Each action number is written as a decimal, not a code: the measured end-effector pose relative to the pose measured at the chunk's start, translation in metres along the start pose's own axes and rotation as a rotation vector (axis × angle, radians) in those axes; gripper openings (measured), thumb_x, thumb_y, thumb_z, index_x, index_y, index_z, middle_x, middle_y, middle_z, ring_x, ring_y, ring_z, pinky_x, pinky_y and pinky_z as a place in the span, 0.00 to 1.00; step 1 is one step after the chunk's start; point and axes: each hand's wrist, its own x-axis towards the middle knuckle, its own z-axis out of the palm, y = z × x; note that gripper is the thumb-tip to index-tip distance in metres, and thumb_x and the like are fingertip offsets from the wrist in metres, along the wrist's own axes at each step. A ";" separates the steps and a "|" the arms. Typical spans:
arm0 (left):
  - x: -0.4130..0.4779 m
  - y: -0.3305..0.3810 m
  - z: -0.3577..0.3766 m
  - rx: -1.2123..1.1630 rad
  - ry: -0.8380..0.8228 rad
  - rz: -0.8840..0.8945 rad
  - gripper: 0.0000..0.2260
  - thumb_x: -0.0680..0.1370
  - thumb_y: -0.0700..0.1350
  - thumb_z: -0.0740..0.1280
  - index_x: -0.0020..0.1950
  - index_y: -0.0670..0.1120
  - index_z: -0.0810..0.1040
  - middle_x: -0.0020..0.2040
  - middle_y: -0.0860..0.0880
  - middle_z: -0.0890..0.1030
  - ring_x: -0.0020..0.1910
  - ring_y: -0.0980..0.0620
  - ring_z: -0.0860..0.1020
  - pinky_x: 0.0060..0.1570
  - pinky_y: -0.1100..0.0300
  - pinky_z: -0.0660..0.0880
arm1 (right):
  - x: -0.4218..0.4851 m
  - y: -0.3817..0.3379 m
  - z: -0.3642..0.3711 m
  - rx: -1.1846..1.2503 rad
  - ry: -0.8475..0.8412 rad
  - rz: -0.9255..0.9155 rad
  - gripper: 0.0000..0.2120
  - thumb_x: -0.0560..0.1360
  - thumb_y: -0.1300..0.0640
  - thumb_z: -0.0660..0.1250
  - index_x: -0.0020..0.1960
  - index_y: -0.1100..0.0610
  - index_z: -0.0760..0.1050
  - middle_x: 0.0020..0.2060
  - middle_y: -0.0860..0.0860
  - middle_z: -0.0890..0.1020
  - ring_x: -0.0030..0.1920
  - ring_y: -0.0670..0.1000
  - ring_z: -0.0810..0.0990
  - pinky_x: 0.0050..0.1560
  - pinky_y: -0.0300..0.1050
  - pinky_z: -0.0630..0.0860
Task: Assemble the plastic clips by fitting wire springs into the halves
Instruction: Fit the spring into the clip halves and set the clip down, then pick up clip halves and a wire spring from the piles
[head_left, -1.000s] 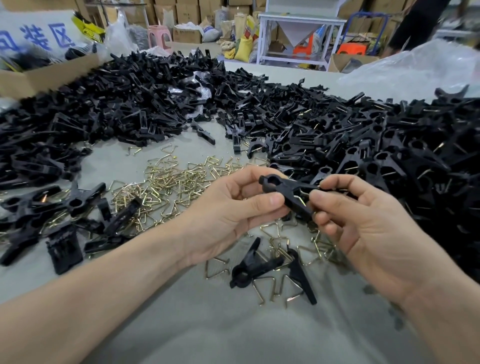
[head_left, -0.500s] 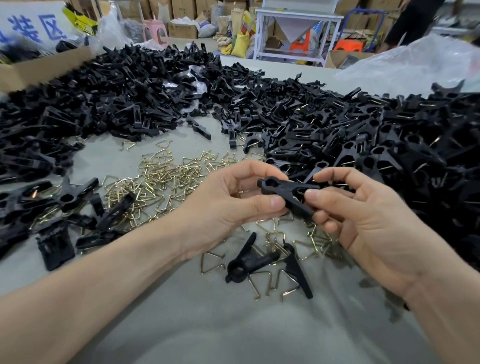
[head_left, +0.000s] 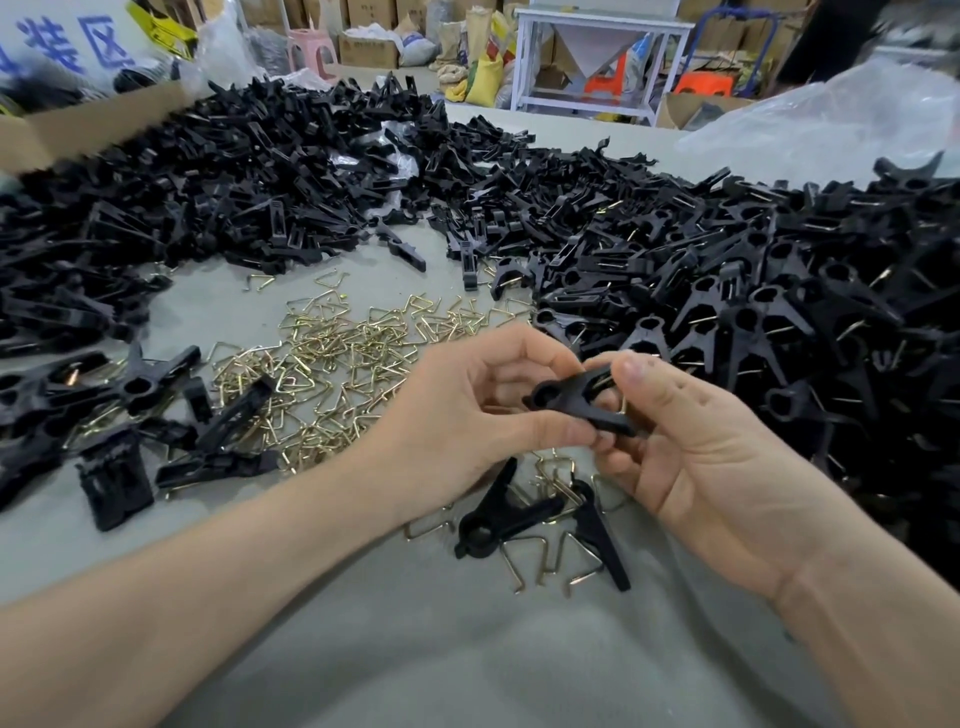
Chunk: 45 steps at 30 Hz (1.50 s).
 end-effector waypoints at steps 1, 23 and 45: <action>-0.001 0.000 0.001 0.077 0.028 0.021 0.14 0.63 0.42 0.75 0.47 0.45 0.79 0.41 0.49 0.84 0.37 0.49 0.81 0.42 0.59 0.80 | 0.000 0.001 0.000 -0.005 -0.022 -0.002 0.20 0.59 0.50 0.72 0.47 0.59 0.78 0.32 0.50 0.80 0.30 0.45 0.77 0.28 0.34 0.75; -0.005 -0.004 0.006 0.235 0.085 0.301 0.10 0.69 0.51 0.72 0.49 0.55 0.81 0.44 0.44 0.80 0.45 0.48 0.76 0.51 0.51 0.73 | -0.011 0.000 0.015 0.101 -0.145 0.071 0.12 0.65 0.46 0.72 0.37 0.56 0.85 0.35 0.52 0.84 0.35 0.45 0.83 0.38 0.39 0.80; 0.000 -0.005 0.001 0.590 0.065 0.585 0.19 0.79 0.44 0.64 0.70 0.45 0.70 0.70 0.51 0.70 0.71 0.55 0.67 0.69 0.61 0.64 | -0.022 -0.041 0.004 -0.733 0.282 -0.831 0.14 0.70 0.54 0.74 0.55 0.43 0.80 0.49 0.50 0.83 0.45 0.46 0.82 0.47 0.32 0.75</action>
